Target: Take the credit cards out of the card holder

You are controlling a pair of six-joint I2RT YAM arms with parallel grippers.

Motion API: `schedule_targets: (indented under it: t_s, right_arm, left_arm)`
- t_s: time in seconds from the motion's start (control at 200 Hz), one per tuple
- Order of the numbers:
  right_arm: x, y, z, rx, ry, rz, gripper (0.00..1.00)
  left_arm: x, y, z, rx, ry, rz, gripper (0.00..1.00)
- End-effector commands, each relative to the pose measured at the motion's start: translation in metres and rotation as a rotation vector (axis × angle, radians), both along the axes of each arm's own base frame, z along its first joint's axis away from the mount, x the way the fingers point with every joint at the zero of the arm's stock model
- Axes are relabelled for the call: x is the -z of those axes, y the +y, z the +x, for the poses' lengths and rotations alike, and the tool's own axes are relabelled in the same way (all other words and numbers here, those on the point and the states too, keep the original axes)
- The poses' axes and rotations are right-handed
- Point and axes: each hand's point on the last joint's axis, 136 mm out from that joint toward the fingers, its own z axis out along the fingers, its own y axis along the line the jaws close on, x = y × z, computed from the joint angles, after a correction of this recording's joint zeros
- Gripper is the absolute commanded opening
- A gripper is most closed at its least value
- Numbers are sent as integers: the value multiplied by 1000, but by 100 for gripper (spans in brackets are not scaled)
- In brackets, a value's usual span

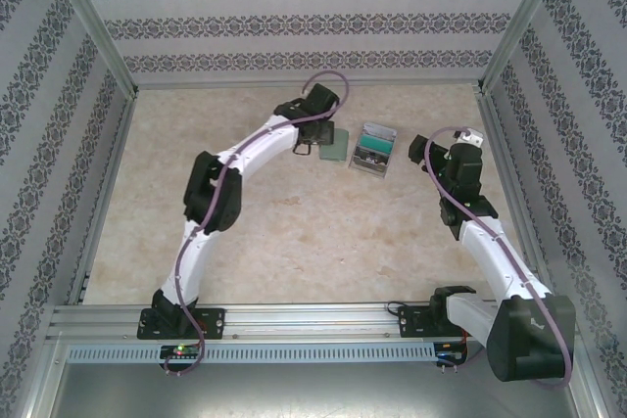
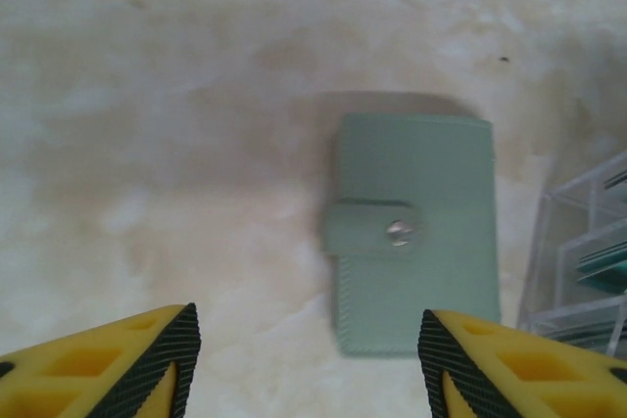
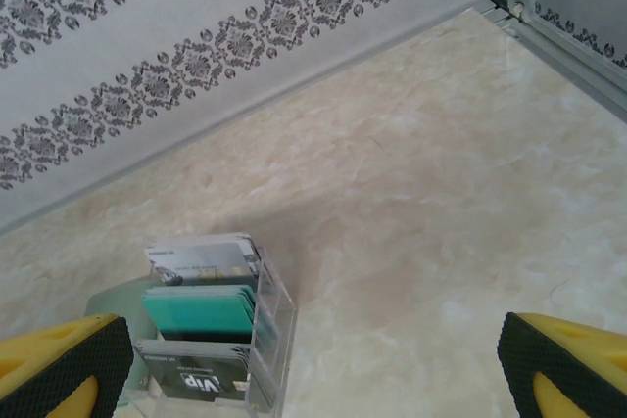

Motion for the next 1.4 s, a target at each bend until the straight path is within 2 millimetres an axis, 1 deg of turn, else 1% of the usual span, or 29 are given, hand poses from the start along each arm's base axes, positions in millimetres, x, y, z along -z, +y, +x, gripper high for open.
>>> schedule_targets:
  t_s: [0.0,0.17,0.335,0.455,0.515,0.615,0.645,0.674,0.704,0.739,0.759,0.874,0.949,1.029,1.114,1.259,1.394]
  right_arm:
    - [-11,3,3,-14,-3,-24,98]
    - [-10,7,4,-26,13,-32,98]
    - [-8,9,5,-31,29,-31,98]
    - [-6,11,6,-34,38,-27,98]
    - [-4,11,7,-34,44,-25,98]
    - [-3,13,9,-41,52,-22,98]
    - [-3,14,10,-42,54,-21,98]
    - [-2,14,10,-43,57,-21,98]
    - [-2,15,10,-44,57,-20,98]
    - [-2,15,11,-45,57,-20,98]
    - [-2,16,11,-46,58,-20,98]
    - [1,19,12,-54,66,-16,98]
    - [3,23,11,-65,73,-18,98]
    - [4,30,11,-86,74,-27,98]
    - [4,37,11,-104,72,-34,98]
    - [4,54,12,-146,72,-32,98]
    - [6,84,13,-262,130,5,98]
  left_arm:
    - [21,-11,-5,66,56,75,60]
    - [44,-22,7,89,62,96,58]
    - [62,-19,18,94,36,151,57]
    - [73,-16,20,107,42,192,56]
    - [78,-14,19,117,46,207,52]
    - [84,-11,17,126,63,230,48]
    - [86,-11,15,128,70,233,43]
    - [87,-11,14,132,76,232,33]
    - [88,-10,12,133,85,234,25]
    - [89,-9,10,133,95,239,20]
    - [88,-8,9,132,98,239,17]
    - [83,-2,2,126,114,258,14]
    - [76,1,-3,125,115,263,5]
    - [67,4,-12,119,115,255,0]
    - [54,7,-24,106,105,227,0]
    - [35,12,-54,92,97,175,0]
    - [22,20,-87,67,102,136,0]
